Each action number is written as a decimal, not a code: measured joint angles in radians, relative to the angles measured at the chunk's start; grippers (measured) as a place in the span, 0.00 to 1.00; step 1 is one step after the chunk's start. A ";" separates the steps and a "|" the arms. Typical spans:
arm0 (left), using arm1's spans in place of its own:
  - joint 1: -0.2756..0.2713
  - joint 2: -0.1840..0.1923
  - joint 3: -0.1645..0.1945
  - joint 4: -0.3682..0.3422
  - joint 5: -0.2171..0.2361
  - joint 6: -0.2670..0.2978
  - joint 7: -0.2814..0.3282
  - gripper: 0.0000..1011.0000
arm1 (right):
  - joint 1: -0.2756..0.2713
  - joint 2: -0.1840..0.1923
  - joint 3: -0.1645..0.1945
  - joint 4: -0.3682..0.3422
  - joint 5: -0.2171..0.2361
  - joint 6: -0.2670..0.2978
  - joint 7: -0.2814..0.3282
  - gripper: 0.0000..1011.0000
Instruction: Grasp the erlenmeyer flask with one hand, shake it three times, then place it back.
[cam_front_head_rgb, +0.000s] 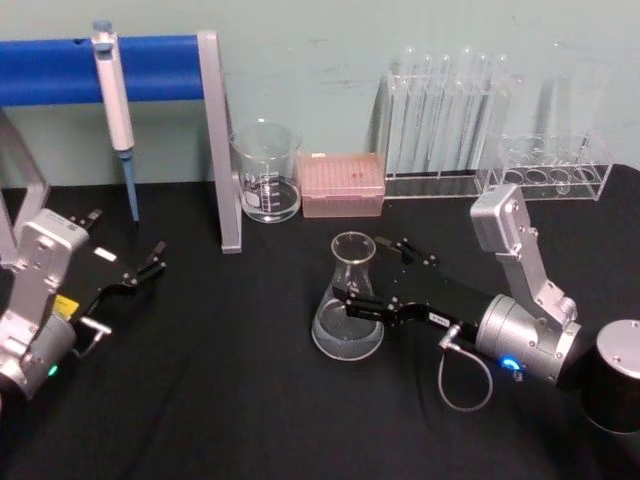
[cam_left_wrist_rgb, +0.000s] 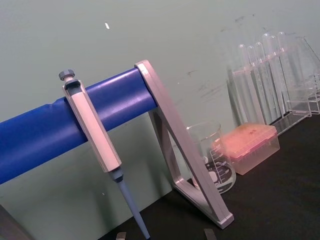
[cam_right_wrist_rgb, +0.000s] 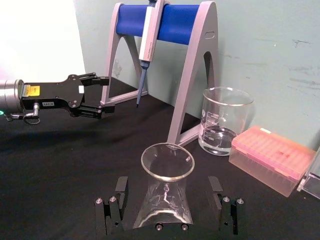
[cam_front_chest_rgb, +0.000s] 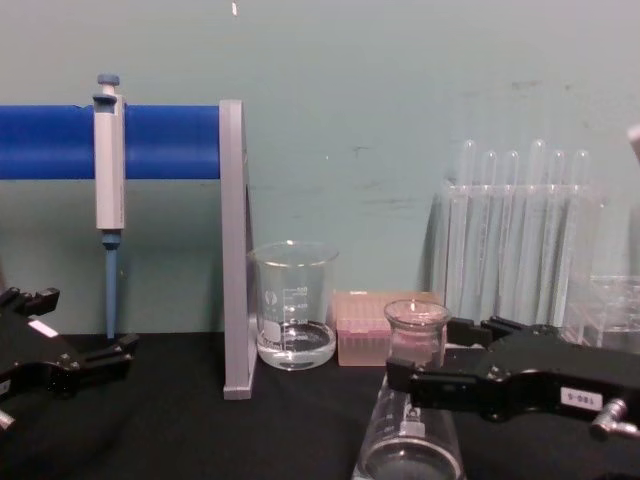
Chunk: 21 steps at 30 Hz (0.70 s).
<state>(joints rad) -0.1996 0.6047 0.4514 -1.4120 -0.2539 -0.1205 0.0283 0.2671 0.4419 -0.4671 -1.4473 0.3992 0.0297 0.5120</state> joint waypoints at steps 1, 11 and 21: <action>0.000 0.000 0.000 0.000 0.000 0.000 0.000 0.99 | 0.002 -0.002 -0.001 0.002 -0.001 0.000 0.000 0.99; 0.000 0.000 0.000 0.000 0.000 0.000 0.000 0.99 | 0.023 -0.025 -0.010 0.033 -0.018 -0.010 0.000 0.99; 0.000 0.000 0.000 0.000 0.000 0.000 0.000 0.99 | 0.038 -0.041 -0.017 0.054 -0.030 -0.016 0.002 0.99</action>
<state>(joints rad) -0.1995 0.6047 0.4514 -1.4120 -0.2539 -0.1206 0.0283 0.3049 0.4005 -0.4837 -1.3929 0.3688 0.0140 0.5139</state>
